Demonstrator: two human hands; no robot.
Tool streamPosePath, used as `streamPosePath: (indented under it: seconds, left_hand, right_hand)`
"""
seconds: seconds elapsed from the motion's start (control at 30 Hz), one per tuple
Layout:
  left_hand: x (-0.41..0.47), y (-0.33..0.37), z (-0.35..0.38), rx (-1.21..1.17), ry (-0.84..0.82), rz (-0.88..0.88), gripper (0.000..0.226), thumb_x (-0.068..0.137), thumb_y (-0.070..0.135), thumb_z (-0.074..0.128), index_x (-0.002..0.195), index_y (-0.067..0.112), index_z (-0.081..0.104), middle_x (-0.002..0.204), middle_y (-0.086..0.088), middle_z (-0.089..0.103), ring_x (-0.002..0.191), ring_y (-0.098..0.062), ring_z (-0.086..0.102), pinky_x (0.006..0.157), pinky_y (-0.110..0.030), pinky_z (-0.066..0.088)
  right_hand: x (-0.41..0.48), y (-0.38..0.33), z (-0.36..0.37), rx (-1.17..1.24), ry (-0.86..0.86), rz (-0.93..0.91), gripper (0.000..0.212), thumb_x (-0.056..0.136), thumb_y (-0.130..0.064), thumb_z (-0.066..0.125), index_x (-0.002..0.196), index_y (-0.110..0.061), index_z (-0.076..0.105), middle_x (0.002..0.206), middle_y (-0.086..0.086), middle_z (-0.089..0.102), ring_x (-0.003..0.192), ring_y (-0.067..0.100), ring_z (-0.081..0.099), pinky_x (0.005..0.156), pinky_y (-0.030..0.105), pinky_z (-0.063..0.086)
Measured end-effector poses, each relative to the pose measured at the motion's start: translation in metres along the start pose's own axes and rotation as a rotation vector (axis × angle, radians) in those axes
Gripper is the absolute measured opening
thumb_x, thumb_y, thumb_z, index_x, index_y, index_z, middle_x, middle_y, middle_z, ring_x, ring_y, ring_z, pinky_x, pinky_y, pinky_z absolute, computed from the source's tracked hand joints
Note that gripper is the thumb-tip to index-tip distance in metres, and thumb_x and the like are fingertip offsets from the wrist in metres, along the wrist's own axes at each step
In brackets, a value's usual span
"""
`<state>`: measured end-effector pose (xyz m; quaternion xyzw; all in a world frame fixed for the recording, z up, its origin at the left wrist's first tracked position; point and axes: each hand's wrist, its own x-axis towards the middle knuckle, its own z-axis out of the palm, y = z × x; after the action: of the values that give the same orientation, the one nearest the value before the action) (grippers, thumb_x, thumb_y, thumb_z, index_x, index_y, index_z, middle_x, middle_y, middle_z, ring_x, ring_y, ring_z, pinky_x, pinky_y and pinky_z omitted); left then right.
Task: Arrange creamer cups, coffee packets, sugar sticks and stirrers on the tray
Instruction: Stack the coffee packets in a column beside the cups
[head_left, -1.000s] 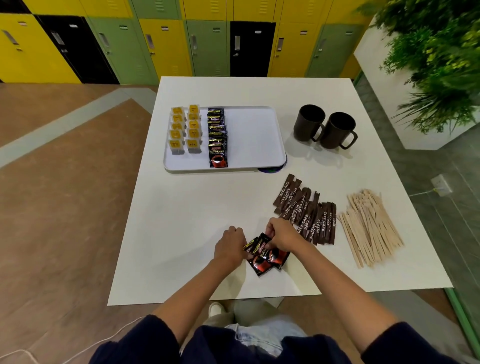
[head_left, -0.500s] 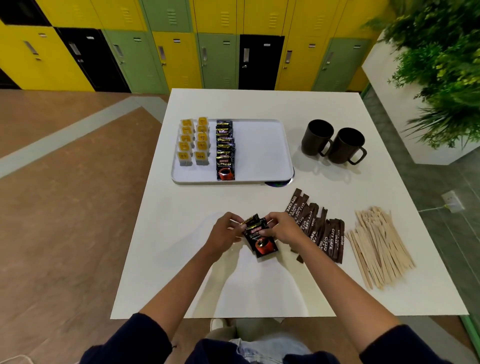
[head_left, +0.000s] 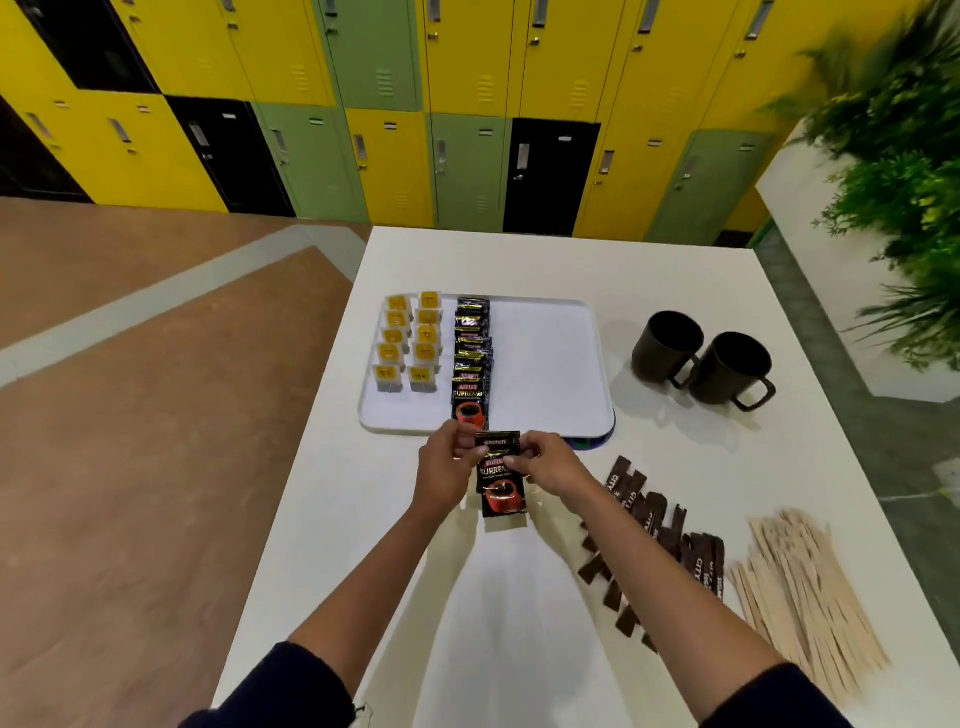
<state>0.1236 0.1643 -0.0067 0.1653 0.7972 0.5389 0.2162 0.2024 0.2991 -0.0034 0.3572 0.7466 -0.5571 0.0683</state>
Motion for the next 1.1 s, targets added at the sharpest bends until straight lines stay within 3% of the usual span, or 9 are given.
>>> streamPosePath:
  seconds: [0.1, 0.23, 0.37, 0.57, 0.77, 0.9, 1.1]
  left_hand:
    - [0.026, 0.006, -0.004, -0.018, 0.052, -0.02, 0.016, 0.085, 0.014, 0.067, 0.098, 0.007, 0.061, 0.085, -0.007, 0.067, 0.077, -0.017, 0.063, 0.067, -0.018, 0.05]
    - [0.051, 0.003, -0.007, 0.037, 0.064, -0.125, 0.021, 0.082, 0.015, 0.07, 0.099, 0.005, 0.063, 0.086, -0.008, 0.067, 0.076, -0.017, 0.063, 0.059, -0.01, 0.047]
    - [0.066, -0.002, -0.009, 0.098, 0.053, -0.23, 0.021, 0.082, 0.015, 0.07, 0.098, 0.003, 0.063, 0.083, -0.009, 0.066, 0.072, -0.017, 0.061, 0.051, -0.008, 0.043]
    - [0.084, -0.009, -0.006, 0.24, 0.02, -0.339, 0.024, 0.082, 0.017, 0.07, 0.1, 0.002, 0.062, 0.102, -0.016, 0.068, 0.095, -0.028, 0.065, 0.079, -0.032, 0.05]
    - [0.091, -0.006, -0.005, 0.311, 0.0, -0.327, 0.027, 0.081, 0.017, 0.069, 0.1, 0.004, 0.054, 0.101, -0.018, 0.067, 0.095, -0.029, 0.064, 0.076, -0.033, 0.047]
    - [0.094, -0.005, -0.002, 0.384, -0.006, -0.283, 0.043, 0.081, 0.019, 0.07, 0.115, 0.001, 0.051, 0.111, -0.017, 0.059, 0.1, -0.028, 0.059, 0.078, -0.031, 0.044]
    - [0.097, -0.003, 0.0, 0.412, -0.005, -0.283, 0.035, 0.084, 0.02, 0.066, 0.116, 0.01, 0.057, 0.112, -0.01, 0.065, 0.103, -0.026, 0.061, 0.084, -0.036, 0.047]
  right_hand:
    - [0.024, -0.015, -0.003, 0.031, -0.005, 0.023, 0.013, 0.083, -0.012, 0.07, 0.084, -0.009, 0.058, 0.065, -0.003, 0.051, 0.066, 0.014, 0.051, 0.058, 0.021, 0.04]
    - [0.054, -0.034, -0.005, 0.059, 0.027, 0.048, 0.015, 0.081, -0.015, 0.073, 0.089, -0.007, 0.063, 0.079, 0.007, 0.06, 0.068, 0.017, 0.054, 0.058, 0.024, 0.041]
    - [0.079, -0.045, -0.003, 0.061, 0.016, 0.113, 0.022, 0.076, -0.011, 0.078, 0.066, -0.012, 0.058, 0.072, 0.006, 0.058, 0.064, 0.016, 0.053, 0.055, 0.023, 0.04]
    - [0.098, -0.047, 0.005, 0.032, 0.063, 0.173, 0.029, 0.069, -0.011, 0.083, 0.068, -0.017, 0.054, 0.097, 0.011, 0.065, 0.092, 0.023, 0.062, 0.083, 0.034, 0.05]
    - [0.104, -0.046, 0.008, 0.019, 0.098, 0.194, 0.028, 0.07, -0.011, 0.082, 0.067, -0.013, 0.055, 0.103, 0.016, 0.069, 0.084, 0.022, 0.062, 0.078, 0.033, 0.051]
    - [0.105, -0.048, 0.011, -0.003, 0.134, 0.197, 0.029, 0.07, -0.012, 0.083, 0.066, -0.017, 0.054, 0.101, 0.012, 0.069, 0.094, 0.026, 0.066, 0.09, 0.04, 0.053]
    - [0.105, -0.052, 0.015, 0.0, 0.169, 0.194, 0.024, 0.07, -0.012, 0.082, 0.075, -0.016, 0.059, 0.104, 0.012, 0.069, 0.098, 0.026, 0.065, 0.092, 0.043, 0.052]
